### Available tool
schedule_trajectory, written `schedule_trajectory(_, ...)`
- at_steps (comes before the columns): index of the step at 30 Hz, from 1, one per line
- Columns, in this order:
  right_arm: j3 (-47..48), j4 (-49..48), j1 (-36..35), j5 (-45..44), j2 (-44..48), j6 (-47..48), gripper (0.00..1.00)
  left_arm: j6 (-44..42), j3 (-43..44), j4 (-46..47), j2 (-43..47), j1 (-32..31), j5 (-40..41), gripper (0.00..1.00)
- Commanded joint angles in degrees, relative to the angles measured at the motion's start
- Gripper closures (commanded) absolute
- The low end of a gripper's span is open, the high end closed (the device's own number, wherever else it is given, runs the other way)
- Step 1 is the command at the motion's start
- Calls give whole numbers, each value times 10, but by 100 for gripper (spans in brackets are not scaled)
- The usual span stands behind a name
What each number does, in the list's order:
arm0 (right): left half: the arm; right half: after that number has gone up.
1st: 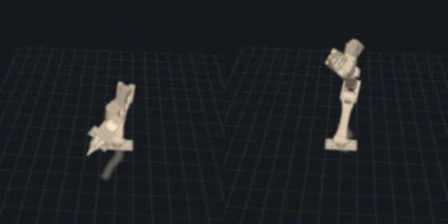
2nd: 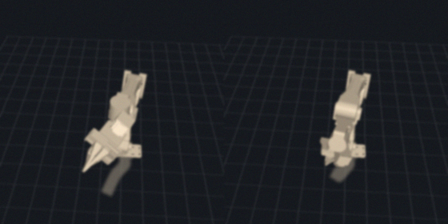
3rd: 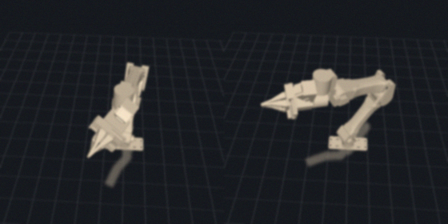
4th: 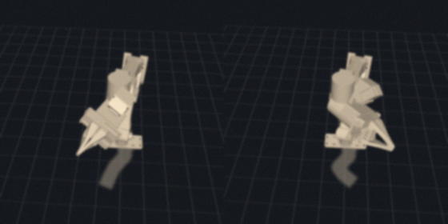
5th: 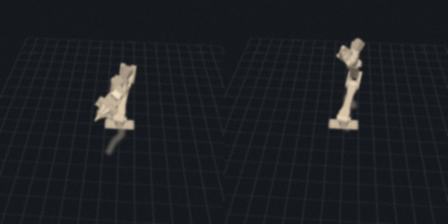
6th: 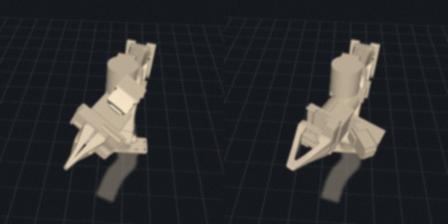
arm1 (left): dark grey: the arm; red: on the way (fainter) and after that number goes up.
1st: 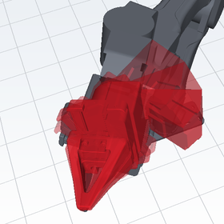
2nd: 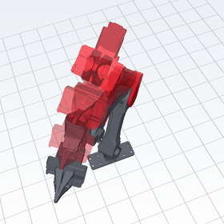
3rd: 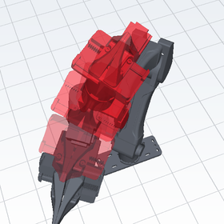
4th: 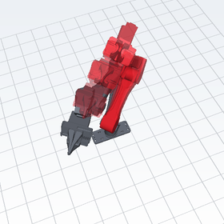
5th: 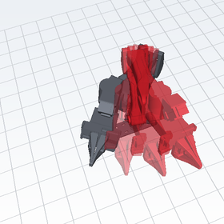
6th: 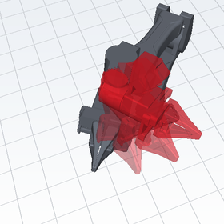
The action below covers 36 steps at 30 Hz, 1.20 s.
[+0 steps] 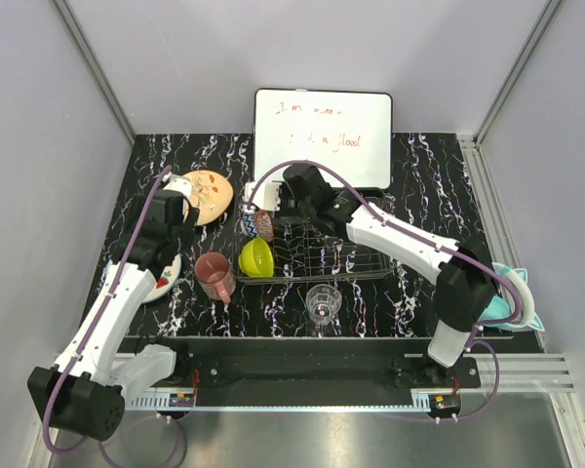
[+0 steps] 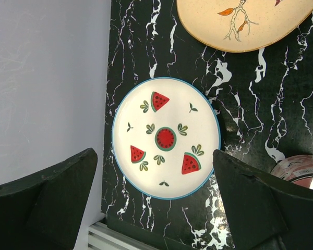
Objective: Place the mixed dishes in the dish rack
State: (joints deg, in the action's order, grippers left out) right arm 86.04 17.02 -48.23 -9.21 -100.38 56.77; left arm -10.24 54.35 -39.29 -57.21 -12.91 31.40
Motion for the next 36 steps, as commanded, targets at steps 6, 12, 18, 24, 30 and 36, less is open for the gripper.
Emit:
schedule_trajectory(6,33,-102,41,-13,23,7,100,-2,1,27,9,7,-12,2)
schedule_trajectory(12,37,-106,46,-3,13,-3,100,0,11,23,2,7,-13,2)
schedule_trajectory(18,43,-113,46,9,-12,-5,100,-3,11,23,3,7,-11,2)
schedule_trajectory(24,32,-131,37,6,-29,-5,100,-2,15,24,-2,8,-12,2)
schedule_trajectory(30,11,-146,25,-5,-25,-3,82,-4,12,29,-4,8,-12,2)
schedule_trajectory(36,-10,-163,2,-26,-20,15,69,0,8,38,-15,9,-13,2)
